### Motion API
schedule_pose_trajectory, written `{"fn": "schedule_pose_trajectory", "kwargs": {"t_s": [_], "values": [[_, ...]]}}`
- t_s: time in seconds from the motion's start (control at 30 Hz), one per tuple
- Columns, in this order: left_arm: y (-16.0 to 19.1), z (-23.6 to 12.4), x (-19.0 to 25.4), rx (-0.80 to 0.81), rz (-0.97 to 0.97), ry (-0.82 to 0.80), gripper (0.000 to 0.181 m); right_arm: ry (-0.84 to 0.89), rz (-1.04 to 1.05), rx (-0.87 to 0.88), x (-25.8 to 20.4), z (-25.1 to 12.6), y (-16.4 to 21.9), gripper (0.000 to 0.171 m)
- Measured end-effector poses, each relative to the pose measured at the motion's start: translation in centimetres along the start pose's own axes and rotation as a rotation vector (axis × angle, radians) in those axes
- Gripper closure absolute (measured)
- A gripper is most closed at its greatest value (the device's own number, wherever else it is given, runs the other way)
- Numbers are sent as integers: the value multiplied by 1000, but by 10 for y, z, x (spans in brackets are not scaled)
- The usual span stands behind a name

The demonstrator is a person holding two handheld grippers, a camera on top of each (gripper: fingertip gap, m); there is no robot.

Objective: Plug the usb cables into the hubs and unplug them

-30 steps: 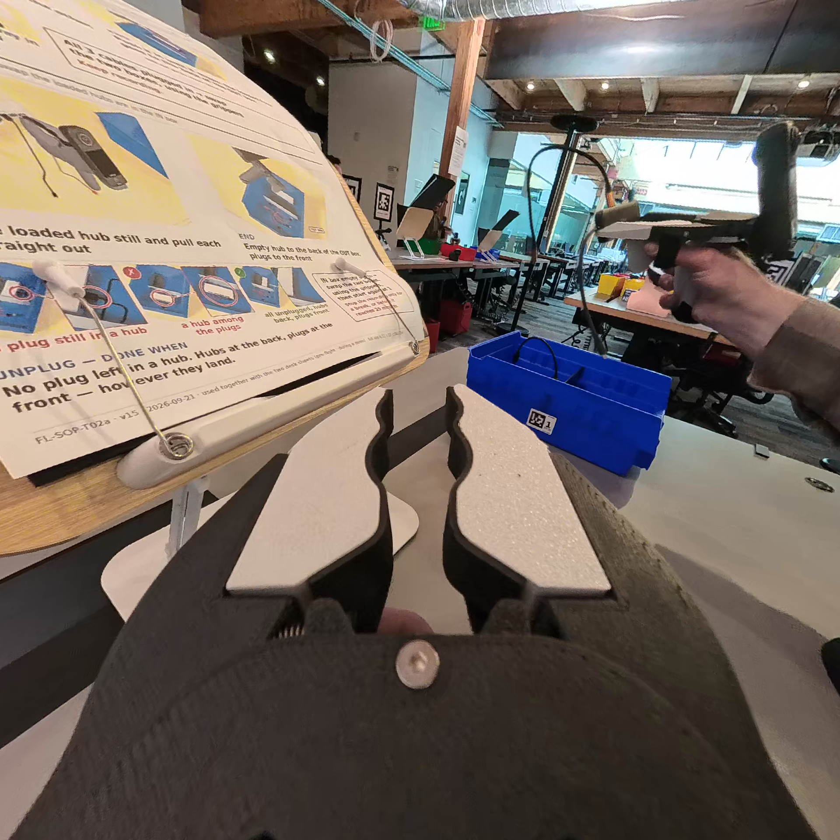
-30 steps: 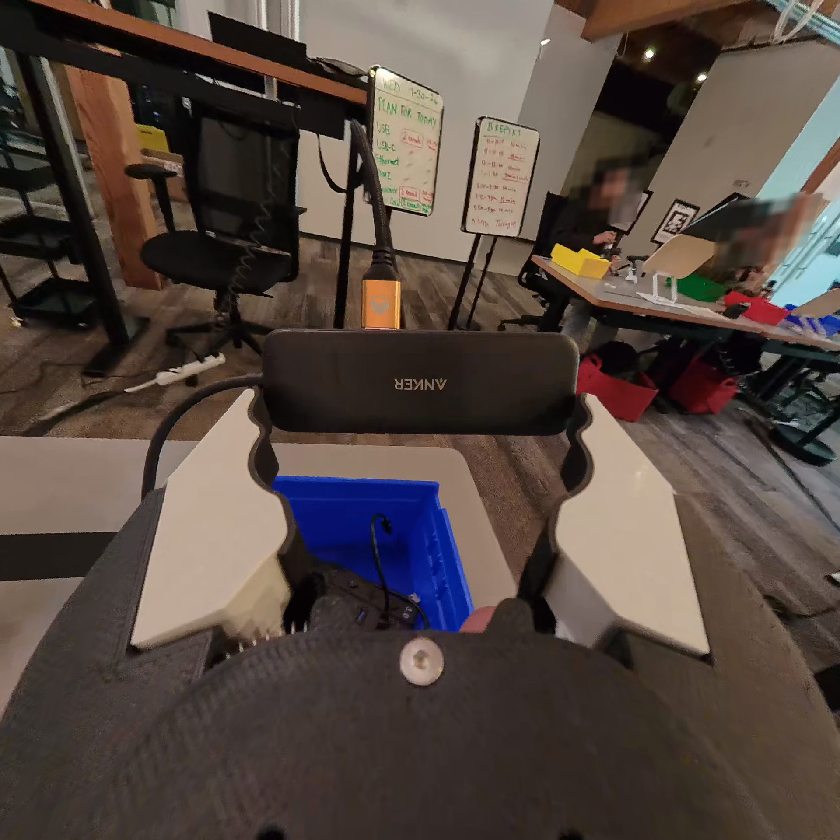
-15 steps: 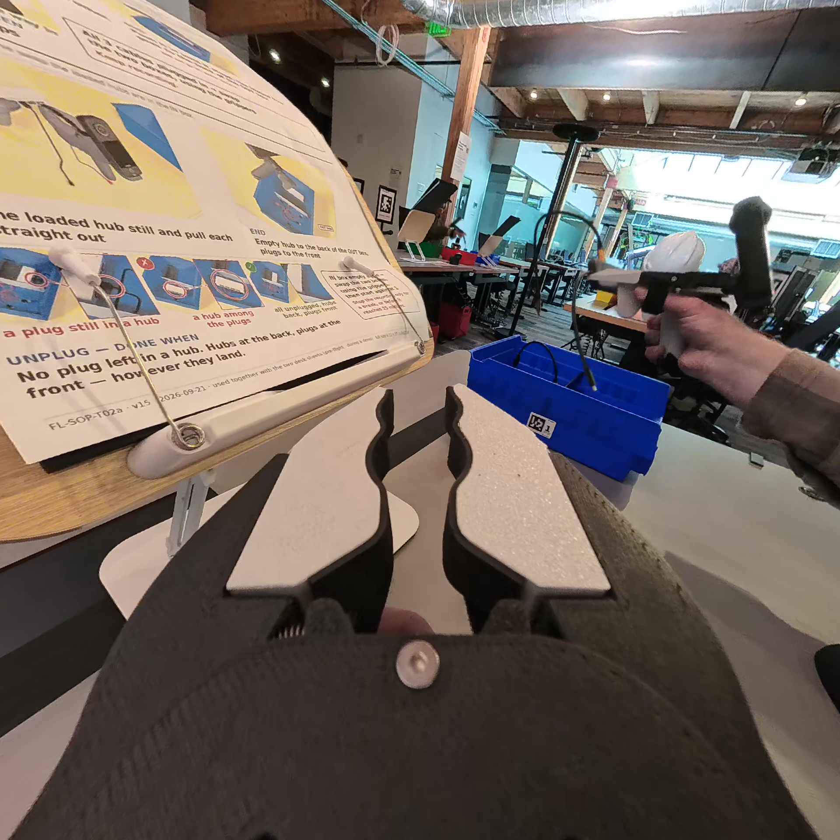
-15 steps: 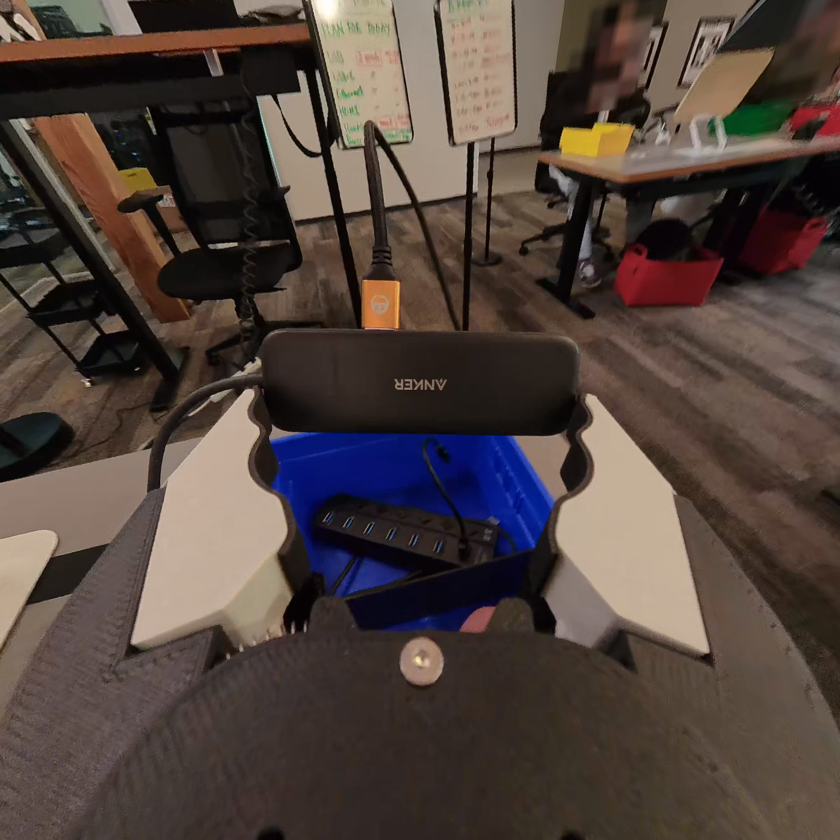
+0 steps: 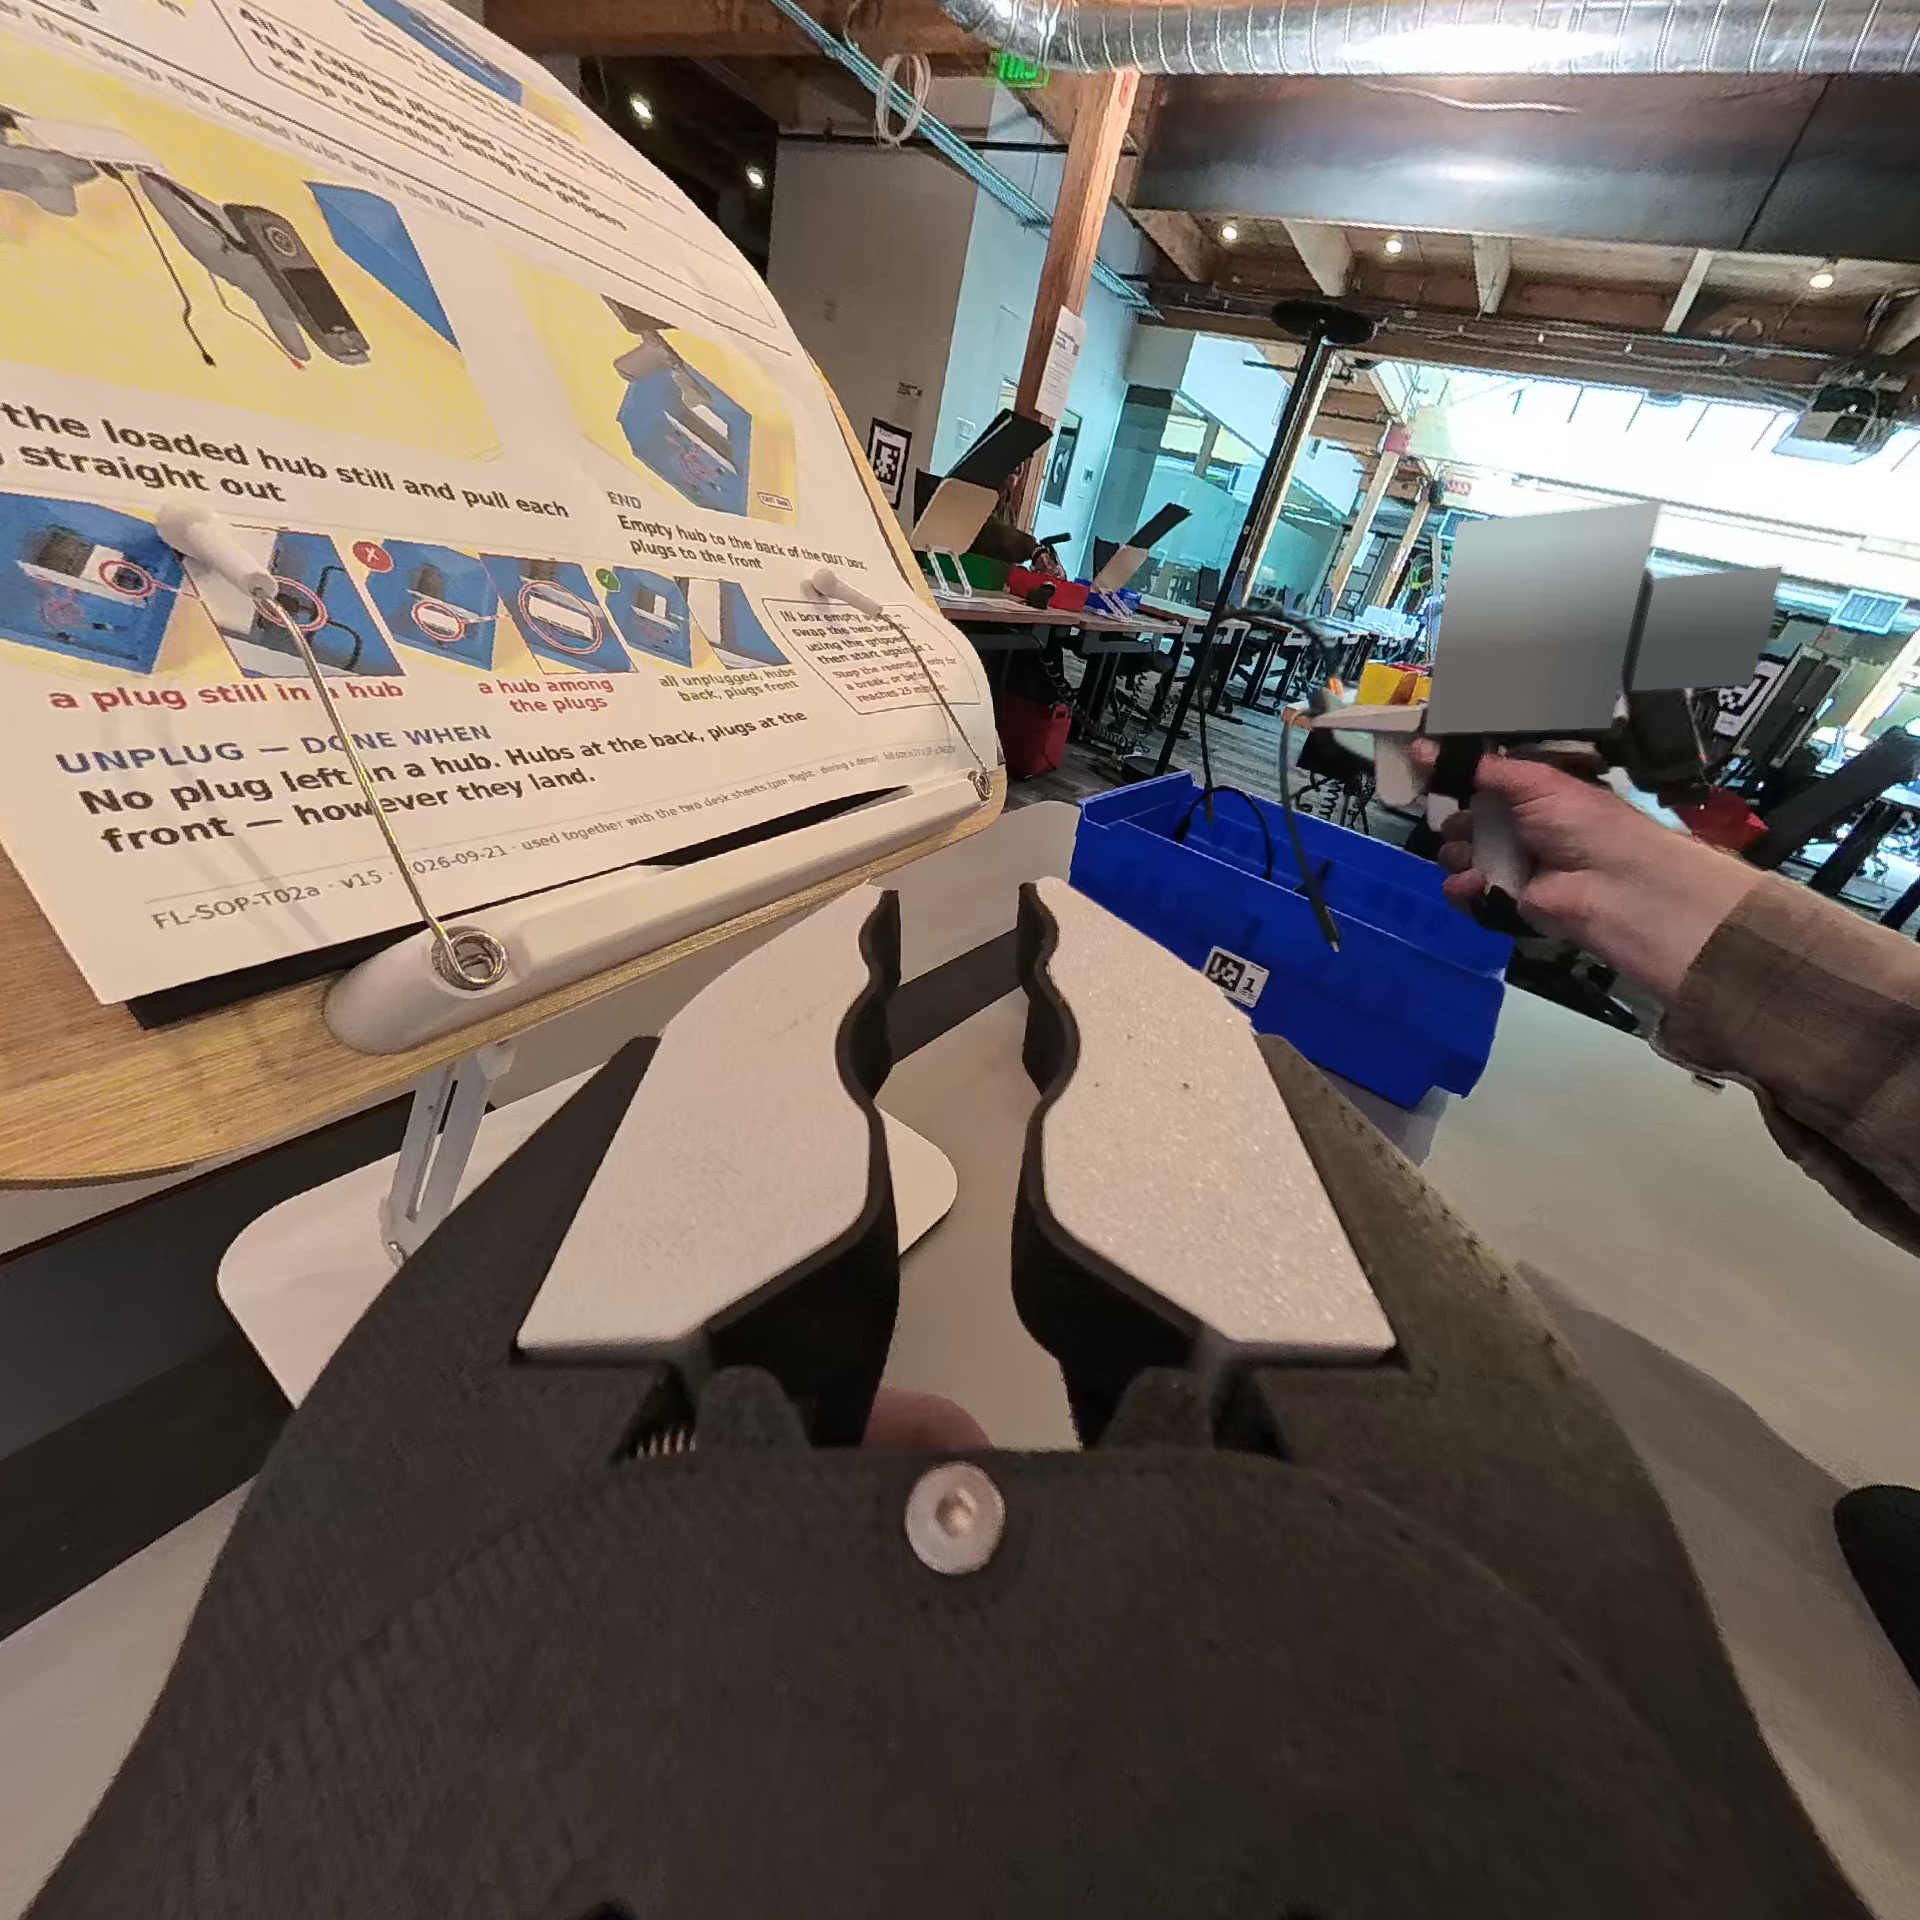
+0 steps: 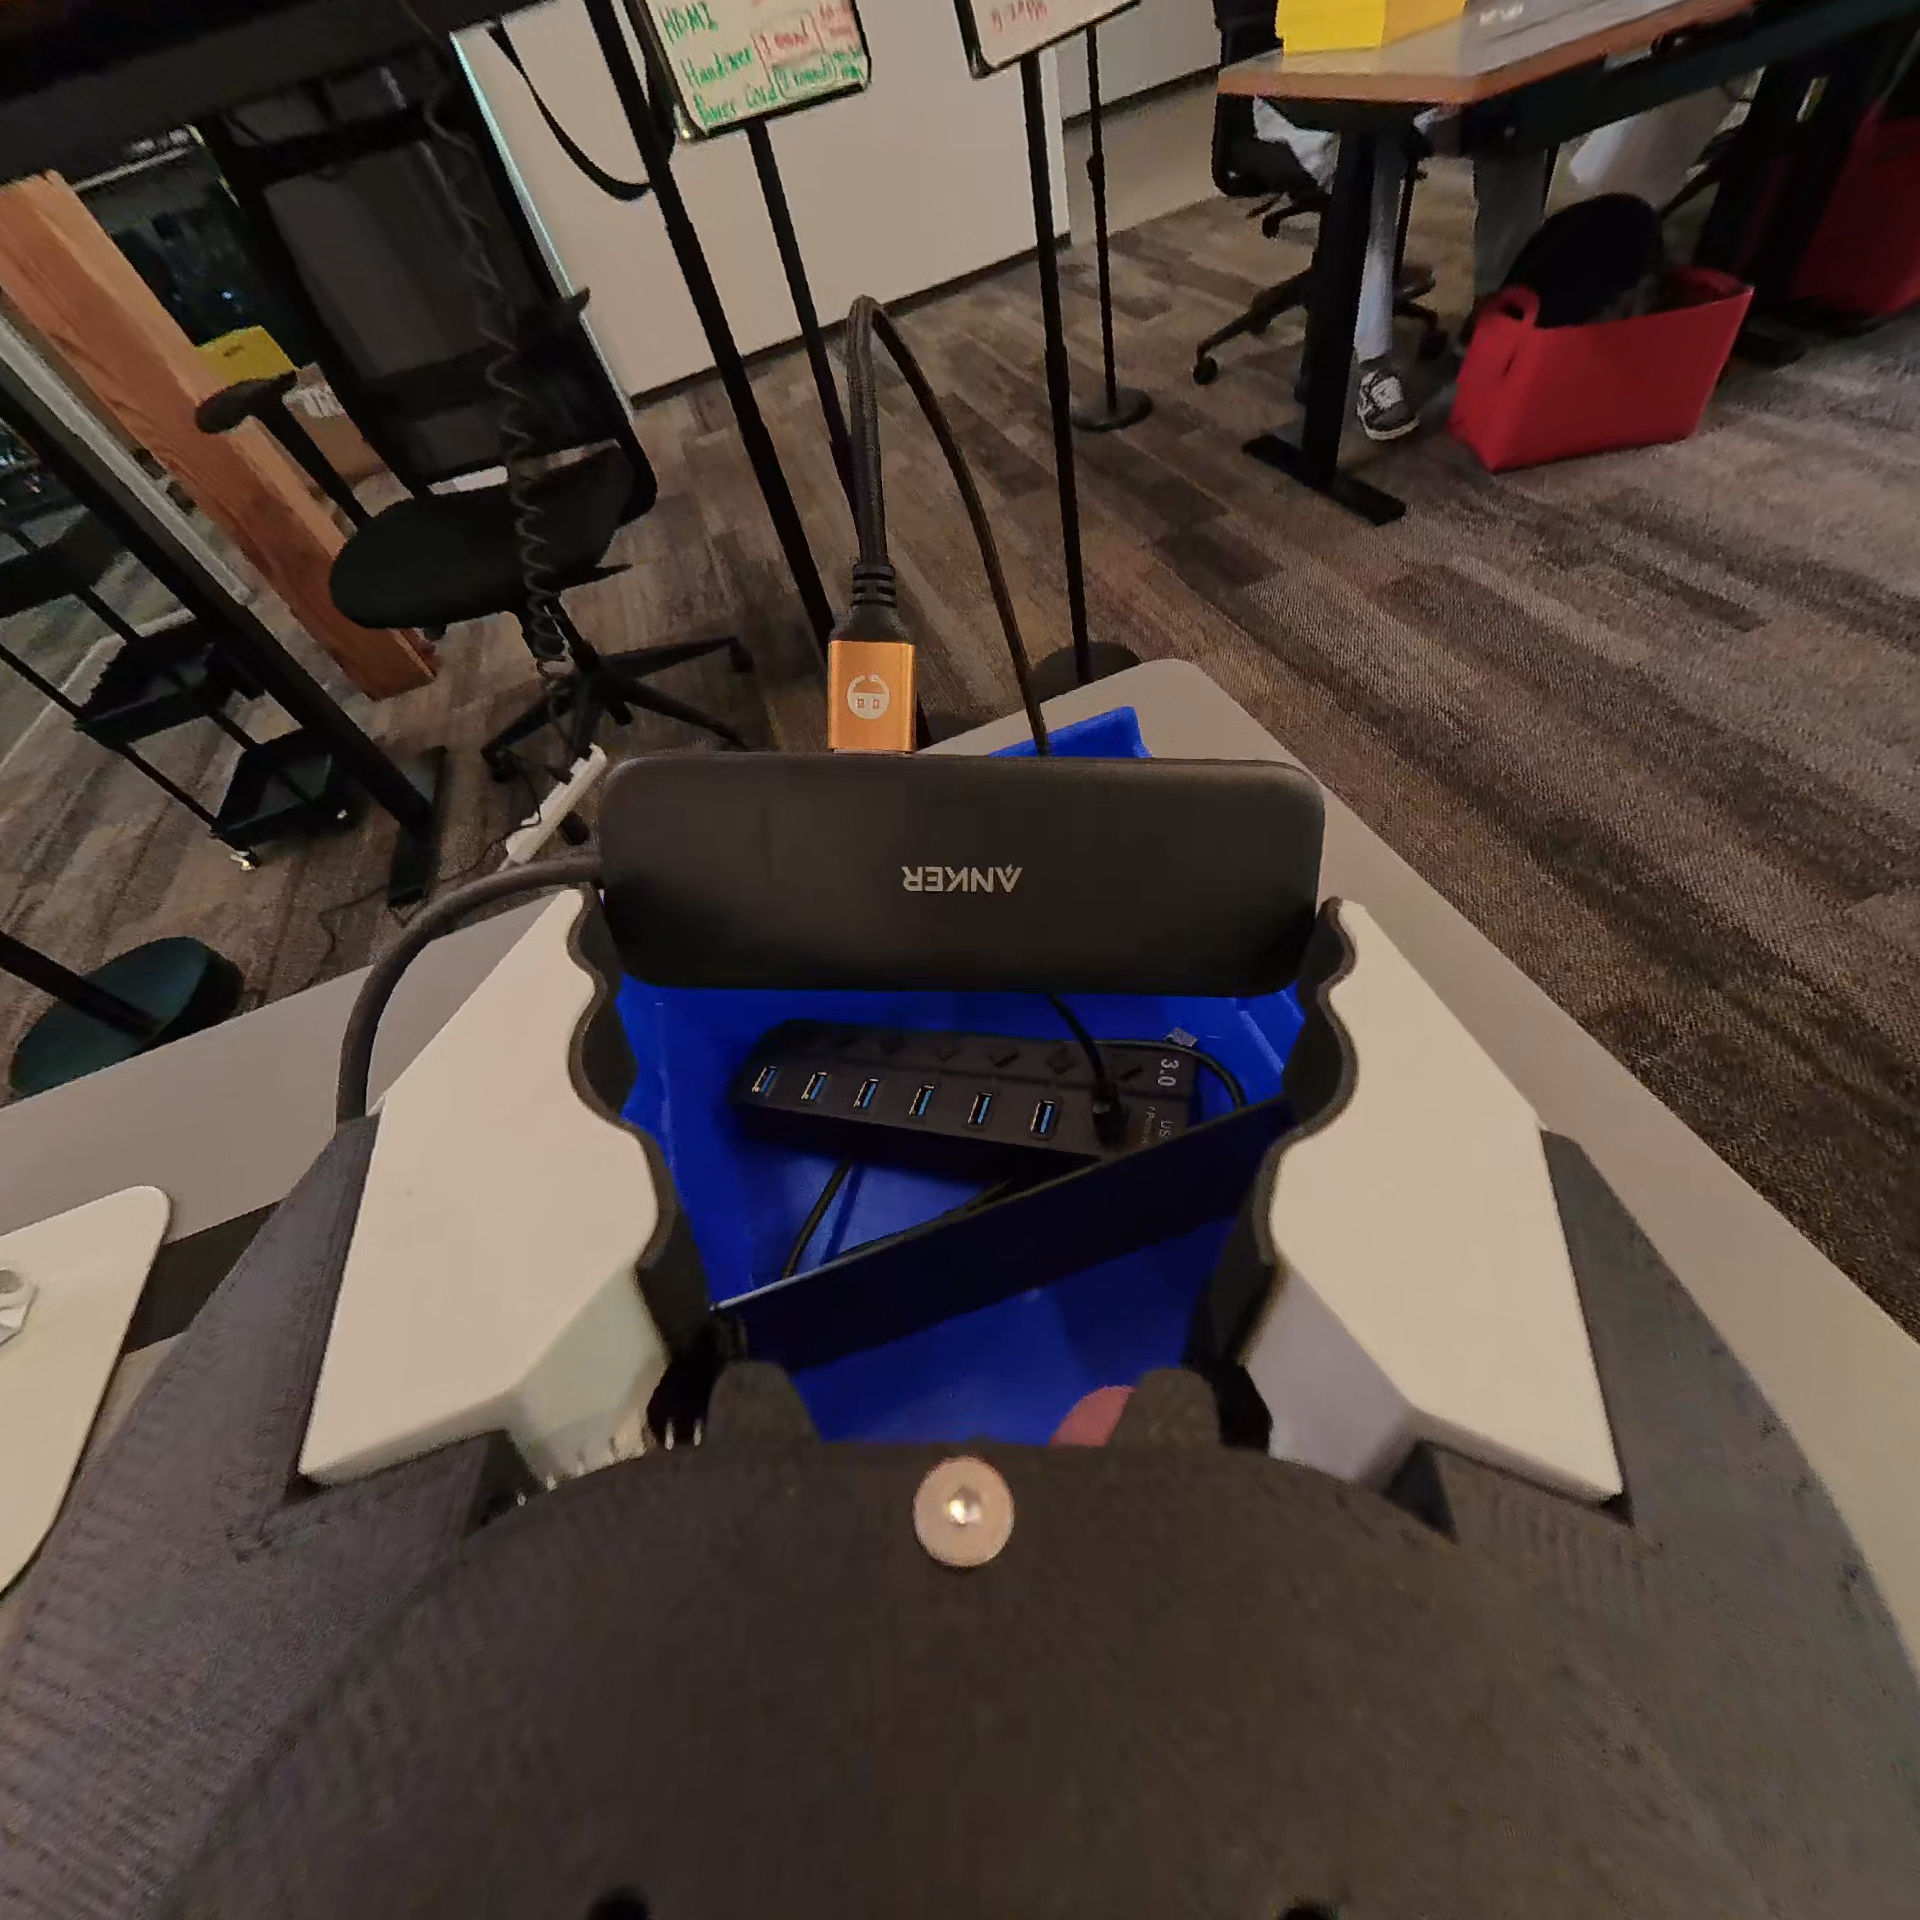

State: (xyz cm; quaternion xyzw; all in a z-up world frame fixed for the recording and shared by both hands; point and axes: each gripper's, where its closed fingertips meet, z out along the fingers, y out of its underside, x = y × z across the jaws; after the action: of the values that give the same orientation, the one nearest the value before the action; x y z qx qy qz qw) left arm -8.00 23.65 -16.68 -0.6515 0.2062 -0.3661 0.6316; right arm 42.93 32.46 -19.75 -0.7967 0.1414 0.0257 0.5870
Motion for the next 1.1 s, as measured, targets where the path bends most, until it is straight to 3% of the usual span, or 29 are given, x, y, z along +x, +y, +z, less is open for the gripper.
{"fn": "schedule_pose_trajectory", "kwargs": {"t_s": [0.43, 0.77, 1.1], "values": [[-1, -6, -11, 8, -10, -25, 160, 115, -25, -32, 39, 54, -14, 42], [6, -5, -15, -8, -13, -36, 160, 138, 23, -22, 56, 69, -12, 42], [9, -1, -12, -22, -5, -28, 160, 150, -270, -165, 26, 60, 35, 42]]}}
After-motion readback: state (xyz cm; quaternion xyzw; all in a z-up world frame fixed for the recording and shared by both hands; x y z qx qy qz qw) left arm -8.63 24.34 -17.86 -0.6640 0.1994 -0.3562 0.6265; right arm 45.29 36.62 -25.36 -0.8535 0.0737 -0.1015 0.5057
